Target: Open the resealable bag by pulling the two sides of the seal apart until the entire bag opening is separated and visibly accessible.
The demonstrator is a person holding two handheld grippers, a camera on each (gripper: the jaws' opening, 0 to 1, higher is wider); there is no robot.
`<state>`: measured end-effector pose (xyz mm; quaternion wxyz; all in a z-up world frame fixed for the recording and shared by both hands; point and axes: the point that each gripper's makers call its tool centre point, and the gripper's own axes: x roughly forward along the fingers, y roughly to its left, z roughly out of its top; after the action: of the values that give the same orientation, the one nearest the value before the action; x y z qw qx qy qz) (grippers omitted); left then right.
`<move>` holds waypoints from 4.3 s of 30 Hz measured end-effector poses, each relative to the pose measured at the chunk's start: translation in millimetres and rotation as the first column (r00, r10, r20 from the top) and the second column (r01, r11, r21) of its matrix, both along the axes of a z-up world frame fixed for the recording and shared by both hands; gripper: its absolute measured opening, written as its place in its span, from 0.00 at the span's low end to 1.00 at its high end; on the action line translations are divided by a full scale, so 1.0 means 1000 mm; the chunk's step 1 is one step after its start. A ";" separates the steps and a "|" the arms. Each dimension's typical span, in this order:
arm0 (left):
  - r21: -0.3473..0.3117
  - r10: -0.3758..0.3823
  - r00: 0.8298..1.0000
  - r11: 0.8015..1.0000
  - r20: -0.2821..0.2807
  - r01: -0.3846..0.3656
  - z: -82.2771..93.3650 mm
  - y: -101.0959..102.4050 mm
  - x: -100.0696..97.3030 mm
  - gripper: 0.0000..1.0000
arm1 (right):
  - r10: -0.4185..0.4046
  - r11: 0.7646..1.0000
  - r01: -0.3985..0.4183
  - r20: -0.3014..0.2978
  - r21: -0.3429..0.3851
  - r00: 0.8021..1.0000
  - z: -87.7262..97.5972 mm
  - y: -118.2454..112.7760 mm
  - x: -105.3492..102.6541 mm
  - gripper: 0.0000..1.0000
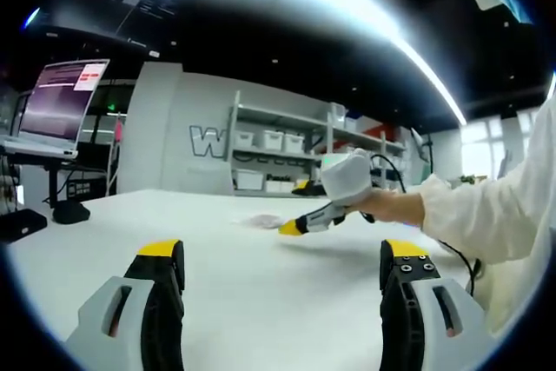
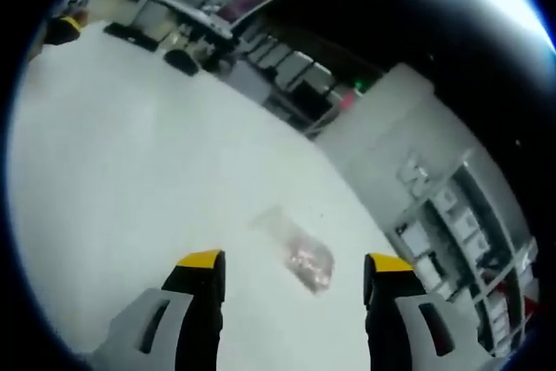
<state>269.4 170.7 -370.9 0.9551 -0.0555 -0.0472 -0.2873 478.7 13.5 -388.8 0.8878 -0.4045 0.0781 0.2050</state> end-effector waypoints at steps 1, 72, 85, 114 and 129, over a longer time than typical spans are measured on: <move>0.000 0.000 1.000 1.000 0.000 0.000 0.000 0.000 0.000 0.92 | -0.004 1.000 0.004 -0.004 0.016 1.000 -0.001 0.000 0.000 0.64; -0.027 0.020 1.000 0.999 -0.010 -0.020 -0.004 0.012 0.002 0.90 | 0.022 0.997 -0.022 -0.001 -0.070 1.000 -0.016 0.016 0.037 0.51; -0.035 0.016 1.000 0.999 -0.009 -0.016 -0.002 0.012 0.000 0.90 | 0.005 1.000 -0.005 -0.013 0.023 1.000 -0.015 0.021 0.042 0.47; -0.026 0.014 1.000 1.000 -0.015 -0.015 -0.003 0.012 0.004 0.89 | -0.025 0.988 0.039 -0.098 0.147 0.995 -0.027 0.021 0.054 0.42; -0.029 0.016 1.000 0.999 -0.017 -0.017 -0.003 0.014 0.004 0.89 | -0.016 0.983 0.037 -0.114 0.181 0.993 -0.030 0.028 0.061 0.40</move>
<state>273.2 184.3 -374.2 0.9568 -0.0715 -0.0441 -0.2782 540.0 41.9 -418.4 0.9181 -0.3080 0.1142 0.2218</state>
